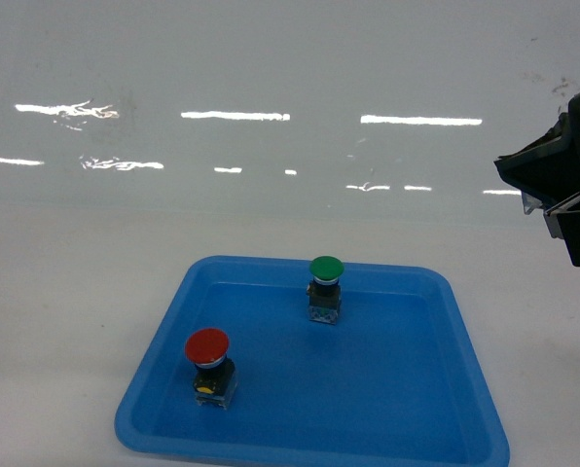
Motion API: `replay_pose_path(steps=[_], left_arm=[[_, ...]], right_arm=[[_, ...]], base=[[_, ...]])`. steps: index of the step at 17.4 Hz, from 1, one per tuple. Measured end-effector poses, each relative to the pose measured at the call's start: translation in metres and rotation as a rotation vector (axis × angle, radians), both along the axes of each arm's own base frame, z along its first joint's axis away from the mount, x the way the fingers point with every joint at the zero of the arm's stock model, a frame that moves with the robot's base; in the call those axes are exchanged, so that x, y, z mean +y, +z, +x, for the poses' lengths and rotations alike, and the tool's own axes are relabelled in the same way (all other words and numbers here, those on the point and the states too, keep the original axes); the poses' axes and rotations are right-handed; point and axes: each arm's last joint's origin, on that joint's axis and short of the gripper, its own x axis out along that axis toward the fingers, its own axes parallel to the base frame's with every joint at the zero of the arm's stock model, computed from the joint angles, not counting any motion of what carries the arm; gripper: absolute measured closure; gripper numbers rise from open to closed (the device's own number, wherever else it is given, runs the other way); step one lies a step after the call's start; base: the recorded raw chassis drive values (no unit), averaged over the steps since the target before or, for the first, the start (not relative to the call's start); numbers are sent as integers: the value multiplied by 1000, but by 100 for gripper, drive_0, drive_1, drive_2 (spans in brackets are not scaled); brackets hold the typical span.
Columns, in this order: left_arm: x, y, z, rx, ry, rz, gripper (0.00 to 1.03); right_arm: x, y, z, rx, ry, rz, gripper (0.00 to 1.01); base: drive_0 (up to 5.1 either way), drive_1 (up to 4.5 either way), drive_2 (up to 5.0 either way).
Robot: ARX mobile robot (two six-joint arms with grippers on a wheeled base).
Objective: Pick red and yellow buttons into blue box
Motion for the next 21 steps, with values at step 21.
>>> replay_pose_path(steps=[21], left_arm=[[0, 0, 0, 0, 0, 0, 5]], right_arm=[[-60, 13, -40, -75, -134, -45, 61]], base=[[0, 0, 0]])
